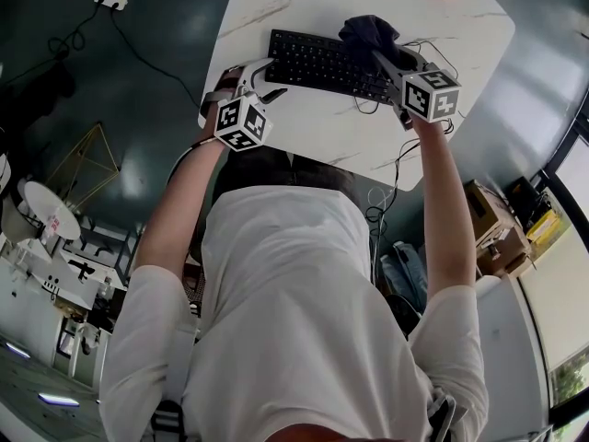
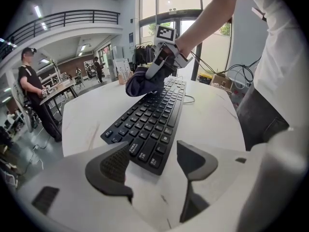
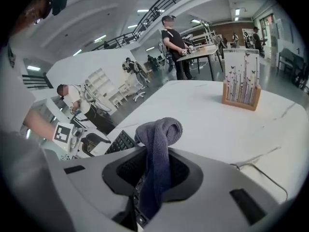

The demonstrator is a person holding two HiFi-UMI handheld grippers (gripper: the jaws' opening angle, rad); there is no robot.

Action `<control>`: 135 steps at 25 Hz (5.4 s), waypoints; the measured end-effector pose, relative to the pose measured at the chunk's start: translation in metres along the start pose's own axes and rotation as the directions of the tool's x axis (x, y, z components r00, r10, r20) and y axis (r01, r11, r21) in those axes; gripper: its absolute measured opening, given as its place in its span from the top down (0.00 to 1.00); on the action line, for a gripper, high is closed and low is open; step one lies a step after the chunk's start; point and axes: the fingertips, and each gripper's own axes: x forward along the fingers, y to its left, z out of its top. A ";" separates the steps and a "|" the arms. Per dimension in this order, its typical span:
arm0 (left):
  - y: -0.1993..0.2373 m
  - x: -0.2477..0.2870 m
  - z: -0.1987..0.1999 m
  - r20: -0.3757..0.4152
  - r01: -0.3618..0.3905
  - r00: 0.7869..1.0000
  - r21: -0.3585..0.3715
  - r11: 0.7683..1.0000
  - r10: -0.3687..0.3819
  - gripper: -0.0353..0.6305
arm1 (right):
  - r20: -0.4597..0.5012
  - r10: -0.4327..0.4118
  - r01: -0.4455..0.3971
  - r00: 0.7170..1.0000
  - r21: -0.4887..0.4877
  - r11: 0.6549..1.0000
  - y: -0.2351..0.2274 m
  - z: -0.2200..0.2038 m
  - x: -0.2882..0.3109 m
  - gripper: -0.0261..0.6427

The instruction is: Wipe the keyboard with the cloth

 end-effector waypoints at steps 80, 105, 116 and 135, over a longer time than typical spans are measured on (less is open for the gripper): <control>0.016 0.000 -0.033 -0.002 0.027 1.000 -0.084 0.996 -0.028 0.49 | 0.023 0.154 -0.155 0.988 0.182 0.971 0.147 -0.038 0.096 0.82; 0.011 -0.062 -0.008 0.070 0.018 0.997 -0.030 0.999 -0.016 0.54 | 0.078 0.034 -0.050 0.996 0.216 0.975 0.174 -0.084 -0.006 0.82; -0.017 -0.076 0.030 0.128 -0.007 0.992 0.050 0.999 0.000 0.74 | 0.233 -0.112 0.052 0.966 0.247 0.968 0.180 -0.099 -0.087 0.82; -0.116 -0.160 0.042 0.215 -0.137 0.966 -0.060 0.989 0.147 0.91 | 0.444 -0.159 0.107 0.882 0.140 0.984 0.250 -0.154 -0.180 0.82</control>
